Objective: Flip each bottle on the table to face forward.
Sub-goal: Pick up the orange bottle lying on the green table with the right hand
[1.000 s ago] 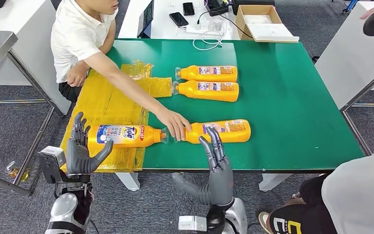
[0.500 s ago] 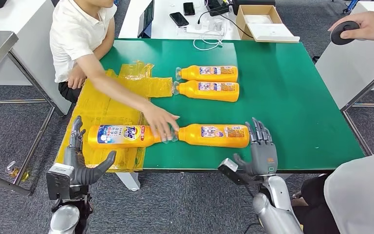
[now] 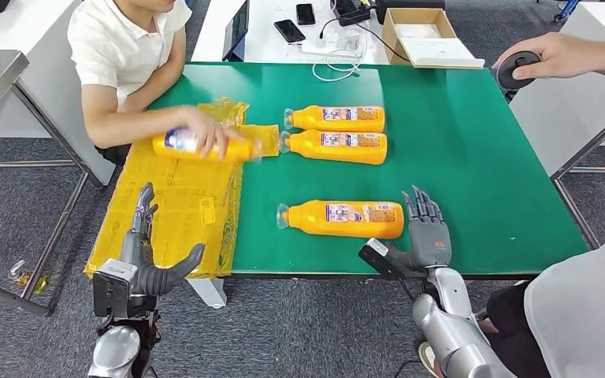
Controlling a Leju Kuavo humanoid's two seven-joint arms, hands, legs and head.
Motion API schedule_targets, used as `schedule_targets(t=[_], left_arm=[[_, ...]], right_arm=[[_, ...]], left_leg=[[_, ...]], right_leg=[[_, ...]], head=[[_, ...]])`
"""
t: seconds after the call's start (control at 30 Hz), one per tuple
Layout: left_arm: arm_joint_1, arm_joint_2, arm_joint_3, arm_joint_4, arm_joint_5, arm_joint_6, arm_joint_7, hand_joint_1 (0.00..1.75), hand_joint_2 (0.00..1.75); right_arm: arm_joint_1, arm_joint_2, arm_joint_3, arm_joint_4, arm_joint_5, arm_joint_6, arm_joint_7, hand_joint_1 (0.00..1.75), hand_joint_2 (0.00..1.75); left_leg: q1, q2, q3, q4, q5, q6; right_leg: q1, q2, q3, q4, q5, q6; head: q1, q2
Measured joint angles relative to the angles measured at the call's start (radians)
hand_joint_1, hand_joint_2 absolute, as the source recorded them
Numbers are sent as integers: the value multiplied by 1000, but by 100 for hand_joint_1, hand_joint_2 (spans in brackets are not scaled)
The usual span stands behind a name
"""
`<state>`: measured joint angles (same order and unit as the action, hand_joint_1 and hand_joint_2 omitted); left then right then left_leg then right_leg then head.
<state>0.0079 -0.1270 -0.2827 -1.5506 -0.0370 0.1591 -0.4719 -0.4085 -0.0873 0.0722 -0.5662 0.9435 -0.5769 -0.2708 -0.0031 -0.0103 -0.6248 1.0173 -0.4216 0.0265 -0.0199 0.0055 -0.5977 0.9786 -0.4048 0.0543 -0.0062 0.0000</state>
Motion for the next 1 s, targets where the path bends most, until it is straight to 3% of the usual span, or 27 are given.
schedule_targets(t=[0.37, 1.0], left_arm=[[-44, -5, -33, 38, 0, -2, 2, 0, 175], [-138, -19, -89, 151, 33, -35, 30, 0, 175]], right_arm=[[-76, 20, 0, 76, 12, 39, 14, 0, 175], [-157, 53, -8, 203, 42, 226, 101, 0, 175]], left_leg=[[0, 0, 0, 0, 0, 0], [0, 0, 0, 0, 0, 0]], right_leg=[[0, 0, 0, 0, 0, 0], [0, 0, 0, 0, 0, 0]], head=[[0, 0], [0, 0]])
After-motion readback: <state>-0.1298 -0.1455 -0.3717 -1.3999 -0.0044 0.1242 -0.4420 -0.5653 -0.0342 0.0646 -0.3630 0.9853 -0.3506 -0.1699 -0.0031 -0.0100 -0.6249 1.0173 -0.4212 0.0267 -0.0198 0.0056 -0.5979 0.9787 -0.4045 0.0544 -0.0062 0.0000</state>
